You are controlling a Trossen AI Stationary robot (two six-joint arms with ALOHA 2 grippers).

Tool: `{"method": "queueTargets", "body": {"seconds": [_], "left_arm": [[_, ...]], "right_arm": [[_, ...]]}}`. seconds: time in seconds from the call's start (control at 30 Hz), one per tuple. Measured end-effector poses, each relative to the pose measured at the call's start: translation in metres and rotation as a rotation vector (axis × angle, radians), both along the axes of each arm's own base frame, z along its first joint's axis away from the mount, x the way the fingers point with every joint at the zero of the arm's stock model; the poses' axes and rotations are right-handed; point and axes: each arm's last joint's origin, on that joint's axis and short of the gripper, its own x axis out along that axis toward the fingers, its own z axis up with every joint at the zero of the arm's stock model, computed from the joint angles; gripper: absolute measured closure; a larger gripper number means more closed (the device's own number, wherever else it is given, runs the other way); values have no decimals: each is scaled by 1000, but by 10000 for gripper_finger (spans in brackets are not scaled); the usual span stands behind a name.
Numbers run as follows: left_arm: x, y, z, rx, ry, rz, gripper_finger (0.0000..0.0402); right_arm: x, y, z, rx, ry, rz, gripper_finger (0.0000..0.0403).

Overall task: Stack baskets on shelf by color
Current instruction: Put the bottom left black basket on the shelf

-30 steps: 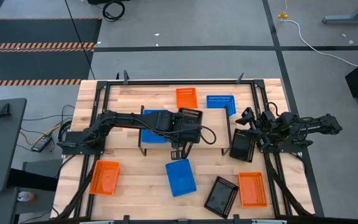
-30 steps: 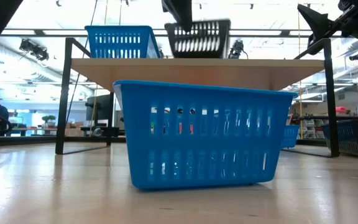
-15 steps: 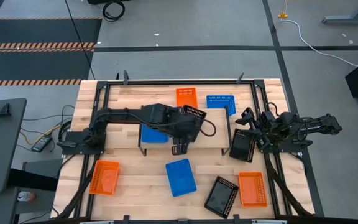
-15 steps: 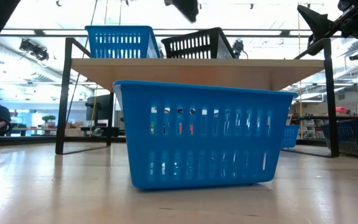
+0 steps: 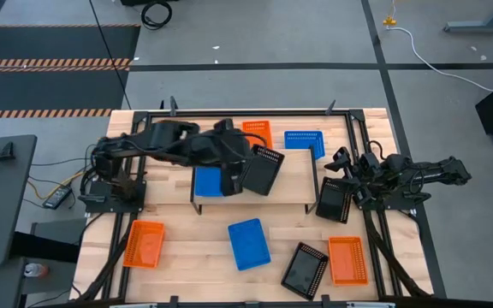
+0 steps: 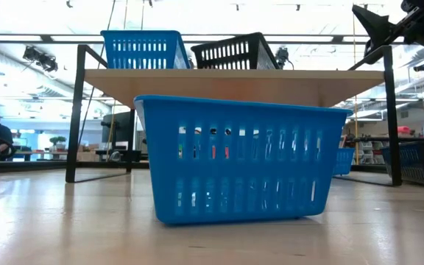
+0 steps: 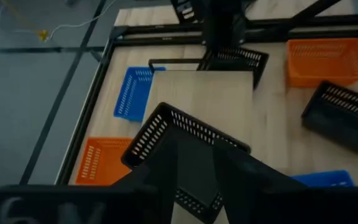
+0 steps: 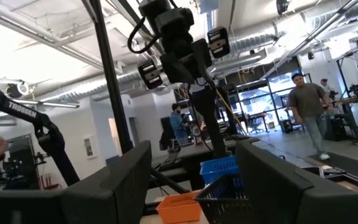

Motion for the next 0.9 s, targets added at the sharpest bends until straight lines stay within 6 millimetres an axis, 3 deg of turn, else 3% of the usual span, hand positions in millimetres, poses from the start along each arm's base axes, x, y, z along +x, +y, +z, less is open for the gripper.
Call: {"method": "queueTargets", "body": {"seconds": [0.2, 0.33, 0.47, 0.57, 0.9], "left_arm": [[-4, -5, -1, 7, -40, -27, 314], [5, -6, -24, 17, -32, -50, 328], [3, -3, -42, 4, -53, -82, 342], [-13, 2, -47, 3, -93, -85, 351], [-92, 5, -59, -67, -351, -107, 361]], "right_arm": [[2, 2, 1, -42, -16, -1, 163], [5, 5, 6, -52, -36, -4, 163], [15, 9, 19, -68, 6, -24, 163], [26, 14, 29, -83, 54, -34, 163], [84, 34, 58, -137, 265, -94, 163]]}}
